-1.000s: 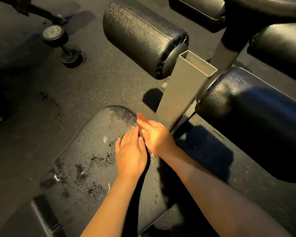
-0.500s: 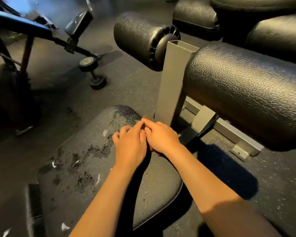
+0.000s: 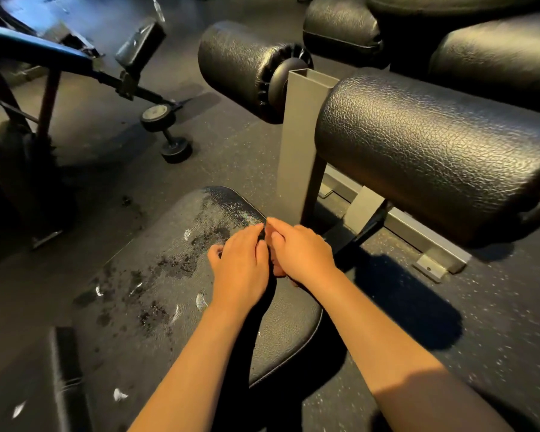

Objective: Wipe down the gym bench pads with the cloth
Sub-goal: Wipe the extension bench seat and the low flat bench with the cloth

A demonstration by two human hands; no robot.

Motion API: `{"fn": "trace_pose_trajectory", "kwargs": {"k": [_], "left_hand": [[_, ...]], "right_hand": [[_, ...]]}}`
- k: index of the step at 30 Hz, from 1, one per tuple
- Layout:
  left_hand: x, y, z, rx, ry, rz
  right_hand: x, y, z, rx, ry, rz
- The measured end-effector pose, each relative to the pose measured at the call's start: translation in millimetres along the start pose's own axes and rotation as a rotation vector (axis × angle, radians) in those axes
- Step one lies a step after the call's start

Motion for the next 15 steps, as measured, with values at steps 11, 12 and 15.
{"fn": "trace_pose_trajectory", "kwargs": {"k": [11, 12, 15], "left_hand": [[-9.7, -3.6, -23.1, -0.024, -0.097, 0.080], [-10.8, -3.8, -27.2, -0.017, -0.114, 0.107], [-14.2, -2.1, -38.8, -0.019, -0.128, 0.136]], "right_hand": [[-30.0, -4.8, -65.3, -0.119, -0.125, 0.025], [-31.6, -6.1, -72.6, -0.131, -0.145, 0.021], [-24.5, -4.4, -62.2, -0.131, -0.144, -0.020]]}}
Point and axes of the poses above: each hand's wrist, its own z-axis towards the middle knuckle, its own y-axis out of the back of the hand, x = y × z, the point moved 6 cm from there along z, towards the middle knuckle, and after that the axes turned 3 degrees about -z, right-handed, at the moved point
